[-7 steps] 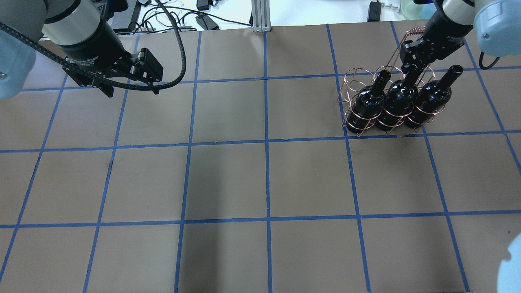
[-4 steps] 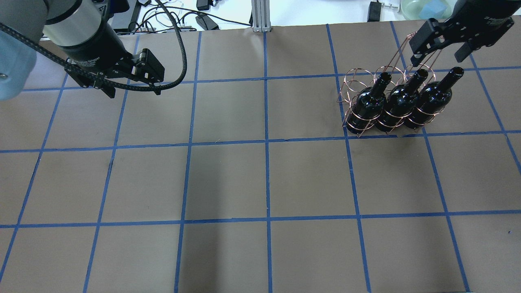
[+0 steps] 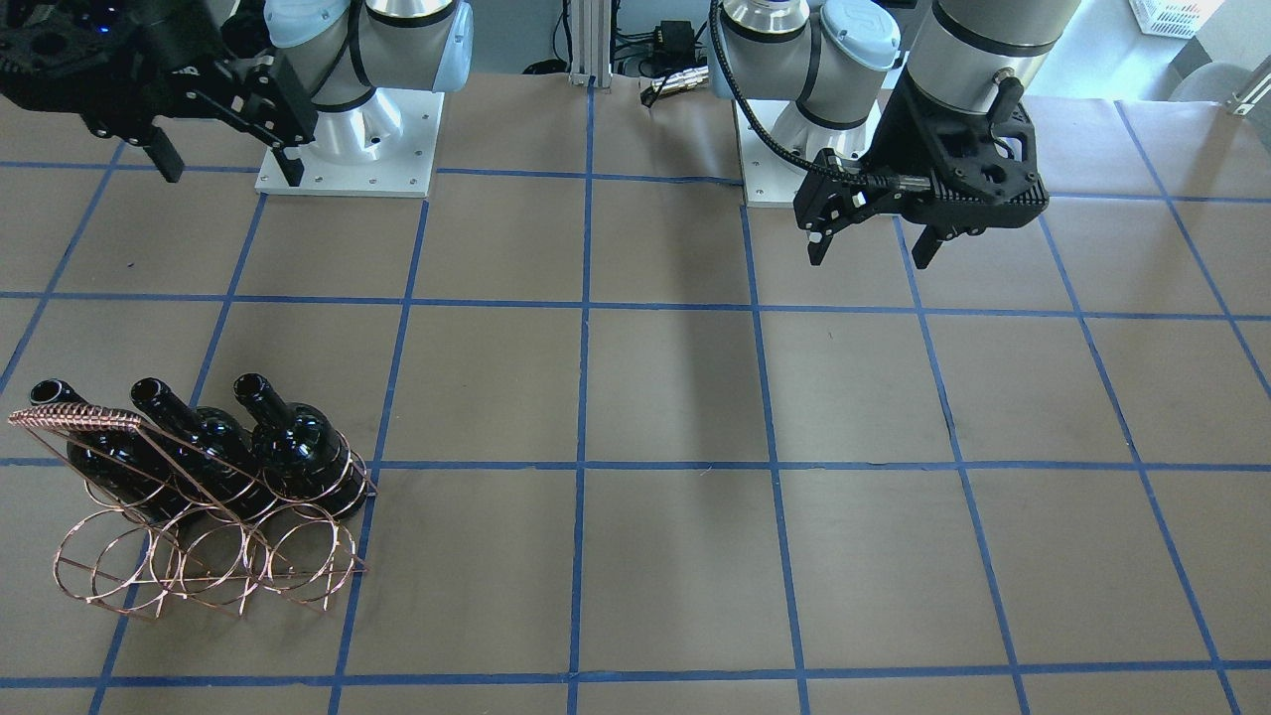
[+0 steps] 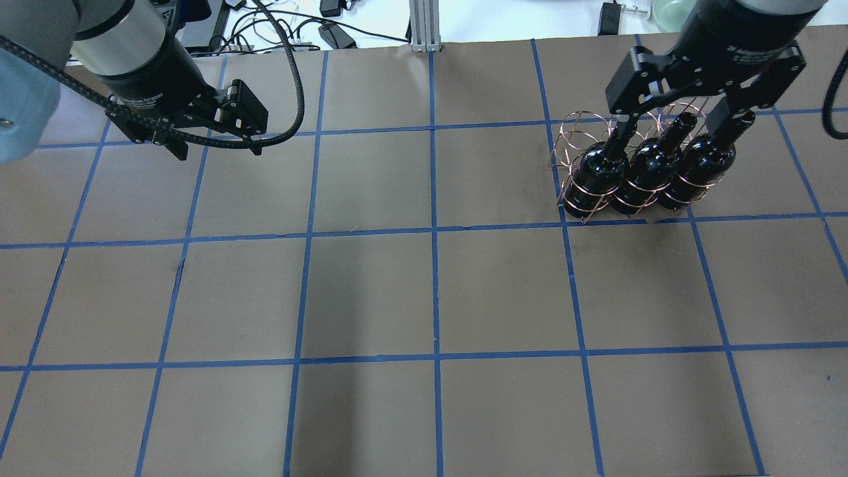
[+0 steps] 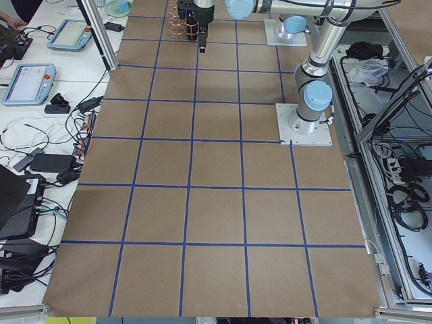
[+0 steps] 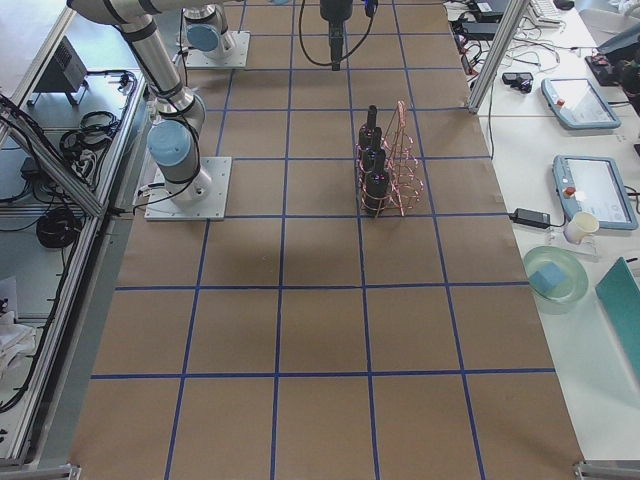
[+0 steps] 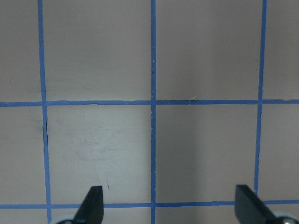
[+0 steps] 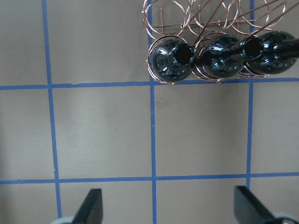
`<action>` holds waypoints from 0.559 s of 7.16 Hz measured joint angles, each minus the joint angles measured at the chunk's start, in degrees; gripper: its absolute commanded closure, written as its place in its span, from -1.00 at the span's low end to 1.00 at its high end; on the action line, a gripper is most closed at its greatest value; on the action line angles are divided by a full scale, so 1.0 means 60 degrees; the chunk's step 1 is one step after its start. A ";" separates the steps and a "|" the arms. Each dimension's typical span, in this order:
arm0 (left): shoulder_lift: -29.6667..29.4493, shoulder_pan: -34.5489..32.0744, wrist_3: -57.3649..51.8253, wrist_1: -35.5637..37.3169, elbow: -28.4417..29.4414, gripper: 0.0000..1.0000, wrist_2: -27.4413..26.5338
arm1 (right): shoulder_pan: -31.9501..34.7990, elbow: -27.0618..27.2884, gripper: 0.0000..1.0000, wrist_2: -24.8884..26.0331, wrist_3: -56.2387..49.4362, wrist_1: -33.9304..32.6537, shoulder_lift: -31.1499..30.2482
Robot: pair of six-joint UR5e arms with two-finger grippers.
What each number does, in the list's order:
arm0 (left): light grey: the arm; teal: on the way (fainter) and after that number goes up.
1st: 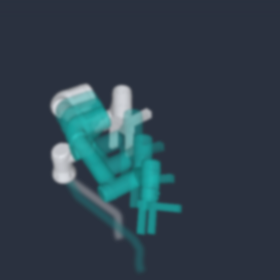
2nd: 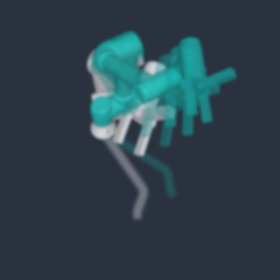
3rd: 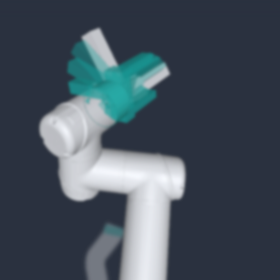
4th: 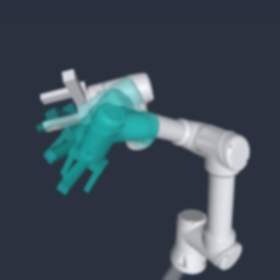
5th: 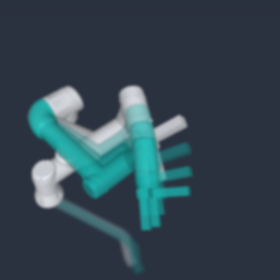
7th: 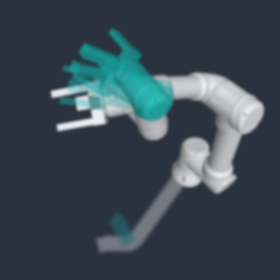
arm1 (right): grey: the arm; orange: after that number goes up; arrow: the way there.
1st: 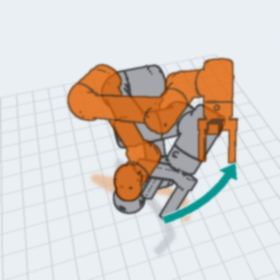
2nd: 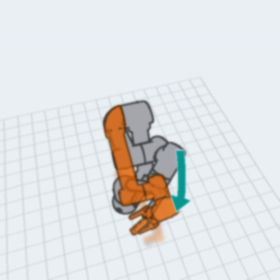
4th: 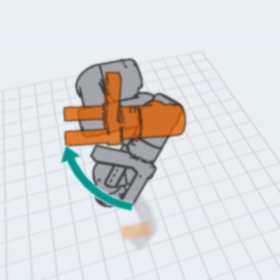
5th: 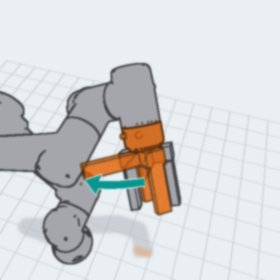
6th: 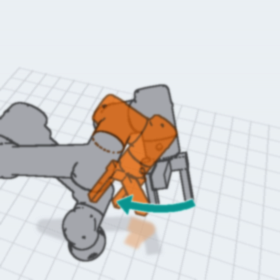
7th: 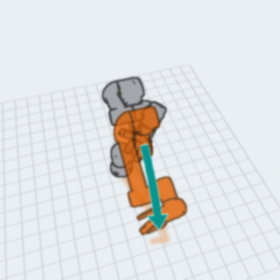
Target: Place wine into wine basket
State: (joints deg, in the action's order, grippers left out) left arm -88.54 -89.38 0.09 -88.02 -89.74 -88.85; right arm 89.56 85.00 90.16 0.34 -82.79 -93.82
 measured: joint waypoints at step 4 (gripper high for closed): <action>-0.0008 -0.0001 0.0000 -0.0004 -0.0014 -1.00 0.0013 | 0.0274 0.0061 -1.00 -0.0038 0.0166 -0.0414 0.0223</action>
State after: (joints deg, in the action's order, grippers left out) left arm -88.59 -89.38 0.09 -88.04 -89.82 -88.77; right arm 91.20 85.36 89.93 1.34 -85.28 -92.48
